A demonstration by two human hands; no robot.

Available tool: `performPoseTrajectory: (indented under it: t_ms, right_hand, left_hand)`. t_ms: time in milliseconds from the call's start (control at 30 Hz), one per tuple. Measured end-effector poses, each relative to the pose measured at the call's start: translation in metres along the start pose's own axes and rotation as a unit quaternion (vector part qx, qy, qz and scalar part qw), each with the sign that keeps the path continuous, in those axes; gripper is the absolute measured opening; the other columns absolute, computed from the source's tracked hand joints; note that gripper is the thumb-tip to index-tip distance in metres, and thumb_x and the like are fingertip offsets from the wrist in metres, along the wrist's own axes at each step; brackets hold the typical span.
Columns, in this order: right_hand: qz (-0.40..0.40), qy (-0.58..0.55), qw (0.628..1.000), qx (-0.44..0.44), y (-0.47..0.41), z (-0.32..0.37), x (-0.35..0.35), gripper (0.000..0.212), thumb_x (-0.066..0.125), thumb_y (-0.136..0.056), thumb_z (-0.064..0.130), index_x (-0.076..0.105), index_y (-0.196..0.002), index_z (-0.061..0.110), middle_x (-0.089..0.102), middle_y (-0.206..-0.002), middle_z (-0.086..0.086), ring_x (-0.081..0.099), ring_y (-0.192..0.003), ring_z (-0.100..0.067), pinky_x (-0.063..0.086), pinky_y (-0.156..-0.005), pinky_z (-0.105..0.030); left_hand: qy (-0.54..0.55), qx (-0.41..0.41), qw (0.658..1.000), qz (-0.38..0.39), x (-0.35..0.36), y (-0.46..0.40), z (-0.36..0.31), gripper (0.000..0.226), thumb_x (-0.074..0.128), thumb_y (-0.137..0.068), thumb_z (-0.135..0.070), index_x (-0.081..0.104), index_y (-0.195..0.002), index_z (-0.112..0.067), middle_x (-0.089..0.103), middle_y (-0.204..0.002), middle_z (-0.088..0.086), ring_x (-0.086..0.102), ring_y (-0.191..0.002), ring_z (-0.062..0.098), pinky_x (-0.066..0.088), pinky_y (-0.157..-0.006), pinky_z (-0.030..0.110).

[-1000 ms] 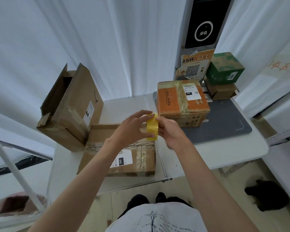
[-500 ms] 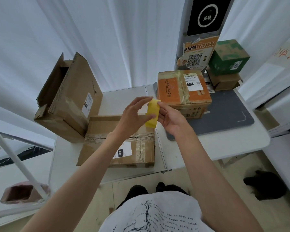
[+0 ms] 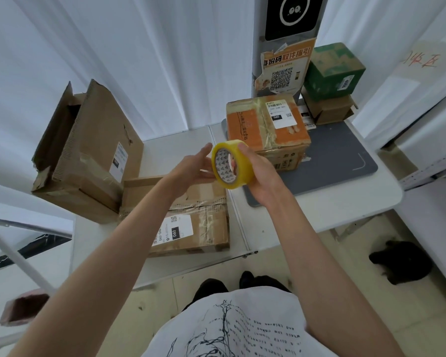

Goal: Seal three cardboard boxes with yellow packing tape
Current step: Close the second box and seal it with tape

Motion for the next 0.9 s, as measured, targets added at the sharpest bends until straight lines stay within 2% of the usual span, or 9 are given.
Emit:
performPoseTrajectory:
  t_ms: [67, 167, 300, 367, 433, 467, 567, 767, 900]
  right_hand:
    - [0.006, 0.037, 0.999, -0.011, 0.001, 0.0, -0.002, 0.025, 0.067, -0.096, 0.034, 0.071, -0.111, 0.015, 0.075, -0.095, -0.004, 0.071, -0.087, -0.016, 0.059, -0.08, -0.035]
    - [0.046, 0.09, 0.995, -0.008, 0.005, -0.002, -0.006, 0.021, 0.058, -0.099, 0.023, 0.07, -0.109, 0.01, 0.074, -0.093, -0.008, 0.068, -0.088, -0.02, 0.056, -0.084, -0.036]
    - [0.081, 0.134, 0.988, 0.008, 0.012, -0.014, 0.0, 0.024, 0.049, -0.101, 0.018, 0.067, -0.112, 0.007, 0.069, -0.094, -0.013, 0.063, -0.085, -0.023, 0.055, -0.079, -0.033]
    - [0.079, 0.139, 0.987, 0.01, 0.013, -0.021, 0.004, 0.027, 0.05, -0.102, 0.02, 0.064, -0.121, 0.007, 0.068, -0.088, -0.009, 0.062, -0.079, -0.018, 0.054, -0.078, -0.031]
    - [0.074, 0.162, 0.984, 0.012, 0.012, -0.028, 0.004, 0.029, 0.051, -0.102, 0.021, 0.061, -0.126, 0.007, 0.068, -0.086, -0.006, 0.064, -0.076, -0.015, 0.053, -0.079, -0.032]
    - [0.071, 0.173, 0.982, 0.012, 0.012, -0.03, 0.004, 0.03, 0.052, -0.102, 0.022, 0.061, -0.126, 0.006, 0.069, -0.085, -0.007, 0.064, -0.076, -0.016, 0.052, -0.08, -0.033]
    - [0.07, 0.187, 0.98, 0.014, 0.01, -0.033, 0.005, 0.028, 0.053, -0.101, 0.023, 0.06, -0.124, 0.008, 0.07, -0.084, -0.007, 0.064, -0.076, -0.017, 0.049, -0.085, -0.036]
    - [0.057, 0.215, 0.975, -0.003, 0.01, -0.034, 0.008, 0.027, 0.049, -0.103, 0.028, 0.061, -0.123, 0.014, 0.071, -0.084, -0.005, 0.066, -0.08, -0.017, 0.049, -0.083, -0.036]
    - [0.046, 0.22, 0.974, -0.005, 0.014, -0.036, 0.009, 0.027, 0.045, -0.106, 0.031, 0.059, -0.126, 0.02, 0.072, -0.091, -0.004, 0.068, -0.08, -0.009, 0.05, -0.077, -0.024]
  left_hand:
    - [0.004, -0.017, 1.0, 0.021, 0.004, 0.002, 0.001, 0.066, 0.045, -0.1, -0.062, 0.071, -0.109, -0.001, 0.076, -0.101, 0.016, 0.075, -0.096, 0.028, 0.06, -0.09, 0.035]
    - [0.001, -0.011, 1.0, 0.012, 0.0, 0.0, 0.002, 0.053, 0.054, -0.099, -0.054, 0.071, -0.108, -0.005, 0.075, -0.102, 0.012, 0.073, -0.098, 0.025, 0.058, -0.094, 0.035]
    - [-0.077, 0.064, 0.995, 0.009, -0.003, 0.003, -0.001, 0.035, 0.06, -0.098, -0.042, 0.073, -0.119, -0.017, 0.074, -0.111, 0.001, 0.067, -0.109, 0.017, 0.051, -0.104, 0.035]
    - [-0.146, 0.103, 0.984, -0.017, -0.003, 0.007, -0.005, 0.032, 0.06, -0.098, -0.038, 0.073, -0.124, -0.023, 0.072, -0.118, -0.005, 0.064, -0.112, 0.012, 0.05, -0.099, 0.028]
    - [-0.217, 0.159, 0.962, -0.048, -0.002, 0.013, -0.013, 0.028, 0.06, -0.099, -0.026, 0.074, -0.124, -0.022, 0.071, -0.118, -0.006, 0.062, -0.106, 0.006, 0.048, -0.085, 0.015]
    - [-0.248, 0.193, 0.948, -0.06, 0.0, 0.015, -0.015, 0.027, 0.06, -0.099, -0.021, 0.074, -0.122, -0.02, 0.072, -0.119, -0.005, 0.063, -0.103, 0.005, 0.049, -0.085, 0.014]
    - [-0.295, 0.265, 0.914, -0.089, 0.005, 0.02, -0.015, 0.025, 0.062, -0.099, -0.012, 0.075, -0.12, -0.014, 0.072, -0.12, 0.001, 0.065, -0.102, 0.009, 0.051, -0.097, 0.025]
    - [-0.364, 0.351, 0.852, -0.133, 0.018, 0.037, -0.015, 0.022, 0.068, -0.097, -0.021, 0.077, -0.115, -0.014, 0.068, -0.109, -0.003, 0.065, -0.095, 0.014, 0.052, -0.087, 0.028]
    - [-0.394, 0.374, 0.823, -0.167, 0.024, 0.046, -0.012, 0.019, 0.067, -0.097, -0.019, 0.078, -0.111, -0.012, 0.066, -0.104, 0.0, 0.063, -0.089, 0.016, 0.053, -0.082, 0.03]
Point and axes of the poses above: each hand's wrist, its own y-axis away from the middle knuckle, its own x-axis out of the palm, z = x × y, the point moved 4 cm from there along -y, towards the middle knuckle
